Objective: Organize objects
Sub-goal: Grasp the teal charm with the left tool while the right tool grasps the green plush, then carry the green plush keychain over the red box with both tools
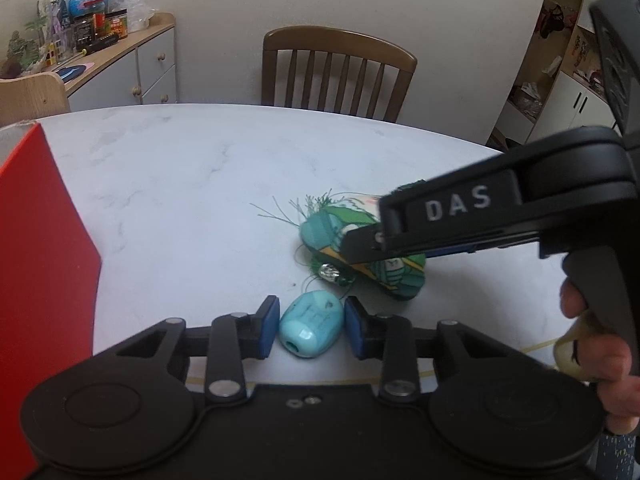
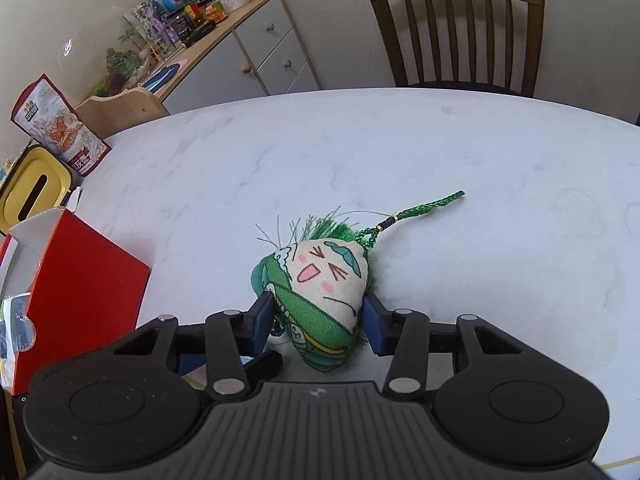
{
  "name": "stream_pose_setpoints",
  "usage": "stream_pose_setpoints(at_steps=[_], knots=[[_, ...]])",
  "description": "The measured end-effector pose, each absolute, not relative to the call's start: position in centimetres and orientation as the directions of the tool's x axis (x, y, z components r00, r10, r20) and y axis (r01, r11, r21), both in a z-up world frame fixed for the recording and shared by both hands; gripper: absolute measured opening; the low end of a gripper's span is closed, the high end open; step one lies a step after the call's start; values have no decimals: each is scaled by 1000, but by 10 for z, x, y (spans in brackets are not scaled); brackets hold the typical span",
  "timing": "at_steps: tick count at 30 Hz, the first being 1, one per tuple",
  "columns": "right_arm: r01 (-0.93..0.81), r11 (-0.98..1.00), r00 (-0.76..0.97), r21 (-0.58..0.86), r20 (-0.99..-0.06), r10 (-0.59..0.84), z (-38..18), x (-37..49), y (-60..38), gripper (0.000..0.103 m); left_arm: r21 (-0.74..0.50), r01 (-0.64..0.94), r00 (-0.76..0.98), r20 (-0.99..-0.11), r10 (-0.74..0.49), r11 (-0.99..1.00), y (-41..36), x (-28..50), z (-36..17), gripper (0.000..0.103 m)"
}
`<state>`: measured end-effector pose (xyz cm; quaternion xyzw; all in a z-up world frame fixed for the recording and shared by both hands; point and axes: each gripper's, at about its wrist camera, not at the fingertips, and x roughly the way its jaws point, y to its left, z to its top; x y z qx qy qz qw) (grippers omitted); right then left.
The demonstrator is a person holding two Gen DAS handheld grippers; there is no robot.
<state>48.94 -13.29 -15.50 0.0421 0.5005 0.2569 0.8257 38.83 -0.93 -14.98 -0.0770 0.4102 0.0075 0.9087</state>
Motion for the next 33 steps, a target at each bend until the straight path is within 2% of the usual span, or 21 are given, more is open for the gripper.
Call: stream_pose_setpoints(at_steps=[33], knots=[[-473,842,461,259,-742,487,-19,366,-157,45,-154,-79,683,-728,-59,985,14,306,-30,33]])
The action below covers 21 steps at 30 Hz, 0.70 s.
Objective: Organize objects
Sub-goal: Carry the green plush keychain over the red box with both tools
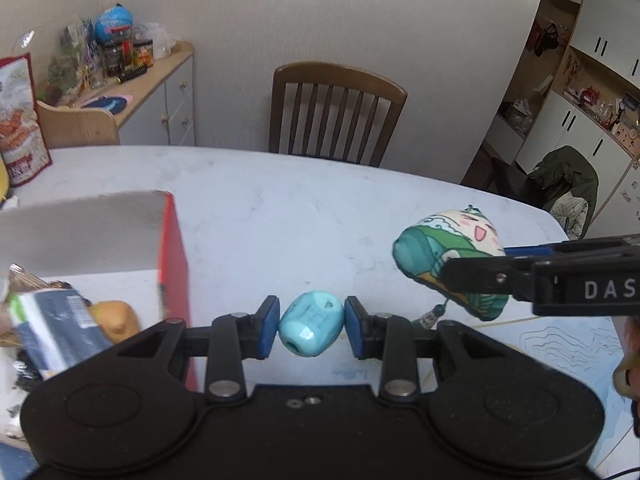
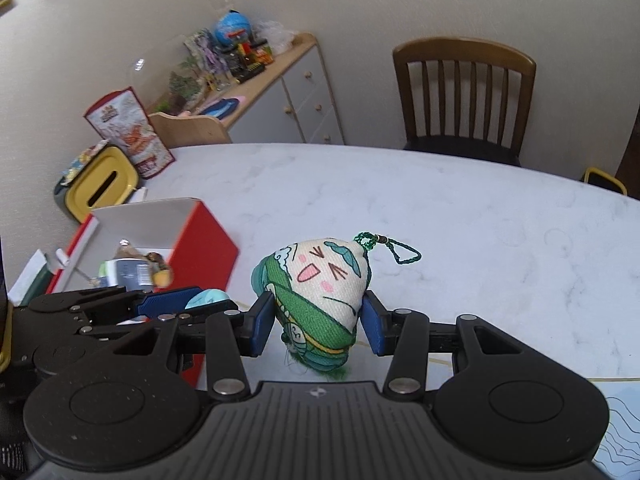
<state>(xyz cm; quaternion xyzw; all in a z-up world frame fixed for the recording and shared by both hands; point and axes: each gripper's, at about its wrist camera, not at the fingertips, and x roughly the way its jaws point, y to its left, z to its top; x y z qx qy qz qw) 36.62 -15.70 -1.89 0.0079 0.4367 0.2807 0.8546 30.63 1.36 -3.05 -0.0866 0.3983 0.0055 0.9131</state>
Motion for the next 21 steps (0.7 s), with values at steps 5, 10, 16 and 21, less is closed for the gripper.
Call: stream_pose_setpoints(at_steps=[5,10,16,21], knots=[[-499,831,470,246,-729,498,0,349,-145,46,-154,-94,693,-719,-46,984,34,293,-16,33],[-530,813,469,241,-716,517,15,336,-125,46,-148,-120,703,-710,-21,982,58,277,-2,33],[-575,784,459,234,-700,546,30,321,-93,45,-132,-157,707,-707,18,979,90,260,7,33],[-608,759,441,232,-696,566,33,314,-61,45,-124,-197,704,-708,52,972,121,250,10,33]])
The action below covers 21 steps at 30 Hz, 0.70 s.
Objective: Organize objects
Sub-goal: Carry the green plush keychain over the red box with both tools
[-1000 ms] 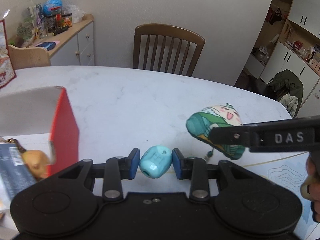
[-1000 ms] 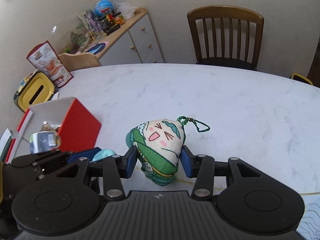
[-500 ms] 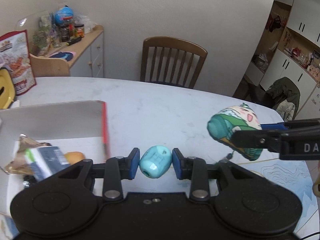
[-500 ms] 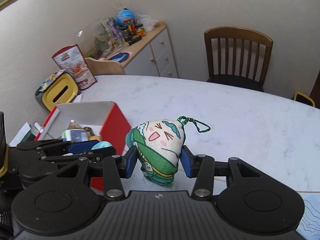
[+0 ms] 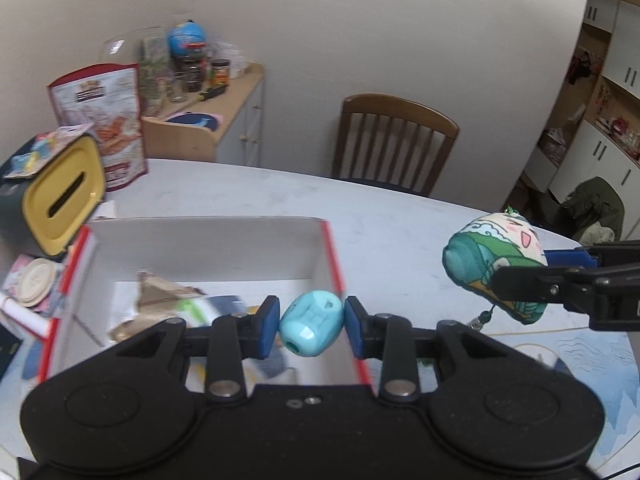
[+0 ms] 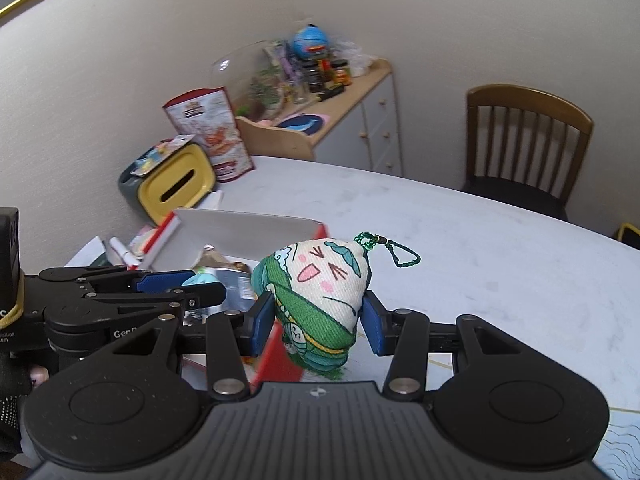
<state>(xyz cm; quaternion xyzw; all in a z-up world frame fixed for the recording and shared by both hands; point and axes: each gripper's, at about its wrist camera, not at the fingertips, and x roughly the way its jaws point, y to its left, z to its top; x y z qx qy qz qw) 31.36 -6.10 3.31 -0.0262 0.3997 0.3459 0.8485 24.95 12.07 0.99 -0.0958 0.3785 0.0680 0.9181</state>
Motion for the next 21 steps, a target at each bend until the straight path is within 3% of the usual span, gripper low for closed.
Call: stream_pose_setpoints(at_steps=[21], knots=[[-662,728,400,177,-738,543,12,324,61,46,-87,-304,646,-751,138,949,218,227,-15,33]])
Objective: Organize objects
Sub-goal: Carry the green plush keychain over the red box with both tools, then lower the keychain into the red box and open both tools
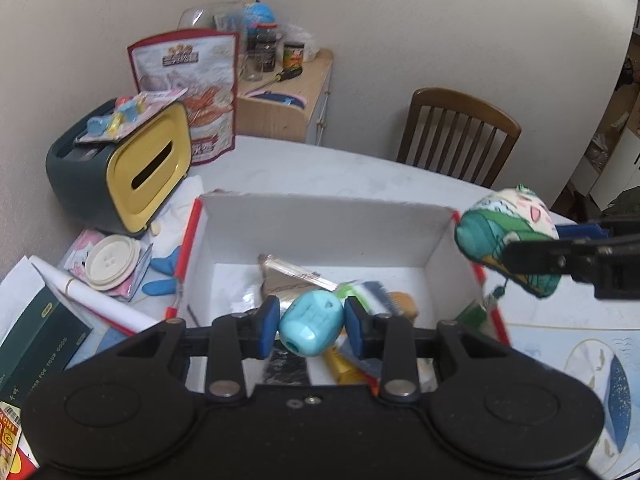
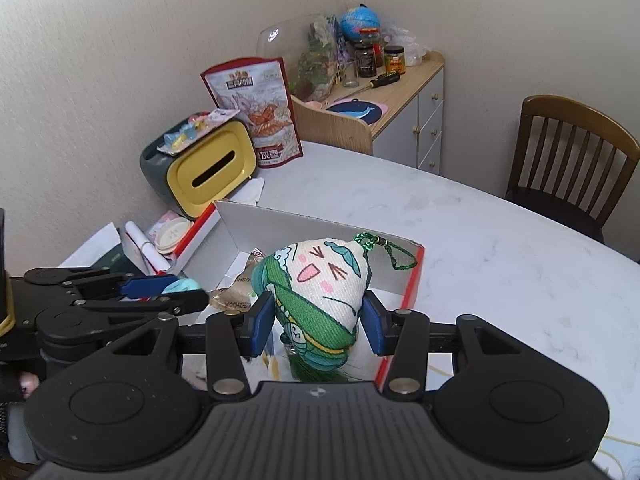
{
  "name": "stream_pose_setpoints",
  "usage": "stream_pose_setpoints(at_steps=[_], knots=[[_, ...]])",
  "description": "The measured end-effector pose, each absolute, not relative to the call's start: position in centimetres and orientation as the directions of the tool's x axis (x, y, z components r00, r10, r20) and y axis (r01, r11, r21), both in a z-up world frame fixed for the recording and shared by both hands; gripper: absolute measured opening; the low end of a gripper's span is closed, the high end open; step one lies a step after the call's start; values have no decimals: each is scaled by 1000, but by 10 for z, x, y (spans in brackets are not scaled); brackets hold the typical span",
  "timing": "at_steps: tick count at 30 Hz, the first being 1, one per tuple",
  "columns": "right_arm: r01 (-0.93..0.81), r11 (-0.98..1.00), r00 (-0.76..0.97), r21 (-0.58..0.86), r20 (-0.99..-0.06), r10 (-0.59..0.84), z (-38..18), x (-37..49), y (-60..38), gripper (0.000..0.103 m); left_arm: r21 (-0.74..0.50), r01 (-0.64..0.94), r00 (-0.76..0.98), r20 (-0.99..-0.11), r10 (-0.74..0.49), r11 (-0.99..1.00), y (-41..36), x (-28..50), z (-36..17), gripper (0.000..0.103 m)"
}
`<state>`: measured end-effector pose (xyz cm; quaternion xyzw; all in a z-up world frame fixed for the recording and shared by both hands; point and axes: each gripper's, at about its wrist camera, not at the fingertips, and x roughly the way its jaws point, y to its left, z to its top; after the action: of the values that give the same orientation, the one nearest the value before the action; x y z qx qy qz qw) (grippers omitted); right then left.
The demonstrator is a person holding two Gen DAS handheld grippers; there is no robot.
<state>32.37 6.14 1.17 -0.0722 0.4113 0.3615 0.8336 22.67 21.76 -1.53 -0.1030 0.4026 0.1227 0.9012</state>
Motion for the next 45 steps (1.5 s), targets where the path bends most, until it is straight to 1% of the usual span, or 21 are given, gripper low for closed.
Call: stream_pose_setpoints(at_steps=[11,22,37,41,42,44,45], knots=[[-651,747,377,135,-798,471,-36,347,108,46,-78,-276,578,-809,101,958,238,237,-54,33],[-638,764,362,96,-839,407,-77,363,131,46,-68,-220,518,-854,58,973,235,254,-87,33],[-631,768,343,111,-848,404,-88,368,130,48,-62,-199,472,-881,40,978,233,264,-103,33],[-633,766,333,115,-852,403,-88,364,126,49,-71,-200,468,-883,32,977,232,263,-103,37],[-632,766,332,117,-853,404,-88,363,124,50,-71,-200,467,-884,31,977,231,262,-103,37],[-633,765,331,121,-850,409,-86,359,121,55,-72,-199,468,-883,30,977,229,262,-102,38],[-635,762,331,124,-848,413,-85,357,119,55,-76,-201,470,-882,28,977,229,261,-101,39]])
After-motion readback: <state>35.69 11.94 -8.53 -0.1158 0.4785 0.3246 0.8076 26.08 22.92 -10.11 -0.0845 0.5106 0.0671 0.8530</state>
